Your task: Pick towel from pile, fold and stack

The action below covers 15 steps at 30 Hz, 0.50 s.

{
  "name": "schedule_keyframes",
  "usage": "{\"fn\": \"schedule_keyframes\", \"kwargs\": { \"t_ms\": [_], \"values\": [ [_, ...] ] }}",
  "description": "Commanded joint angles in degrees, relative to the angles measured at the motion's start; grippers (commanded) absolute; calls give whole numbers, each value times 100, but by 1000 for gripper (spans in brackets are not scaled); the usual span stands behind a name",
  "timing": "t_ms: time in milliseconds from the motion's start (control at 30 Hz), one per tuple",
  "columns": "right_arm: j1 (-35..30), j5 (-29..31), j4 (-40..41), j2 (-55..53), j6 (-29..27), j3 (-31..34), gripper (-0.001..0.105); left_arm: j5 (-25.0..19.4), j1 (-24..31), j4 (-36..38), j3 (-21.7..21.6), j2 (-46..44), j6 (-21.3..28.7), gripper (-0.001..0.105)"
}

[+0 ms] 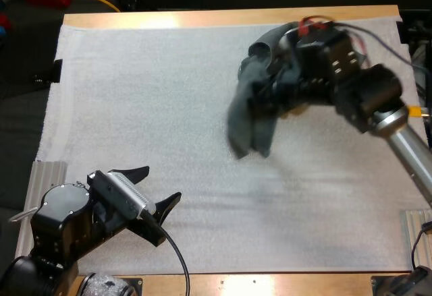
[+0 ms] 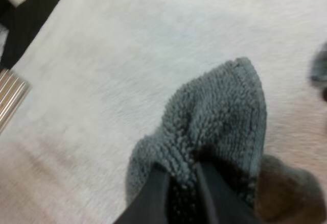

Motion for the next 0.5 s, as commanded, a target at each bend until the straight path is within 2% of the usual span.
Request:
{"fn": "schedule_keyframes", "kwargs": {
  "t_ms": [0, 100, 367, 467],
  "values": [
    [172, 154, 28, -99, -69, -68, 2, 21, -9, 65, -43, -3, -40, 69],
    [502, 417, -8, -85, -69, -68, 2, 21, -9, 124, -43, -3, -40, 69],
    [1100, 451, -116, 170, -69, -26, 2, 21, -9, 127, -43, -3, -40, 69],
    [1187, 451, -332, 300, -63, 183, 2, 21, -9, 133, -43, -3, -40, 69]
  ]
}}
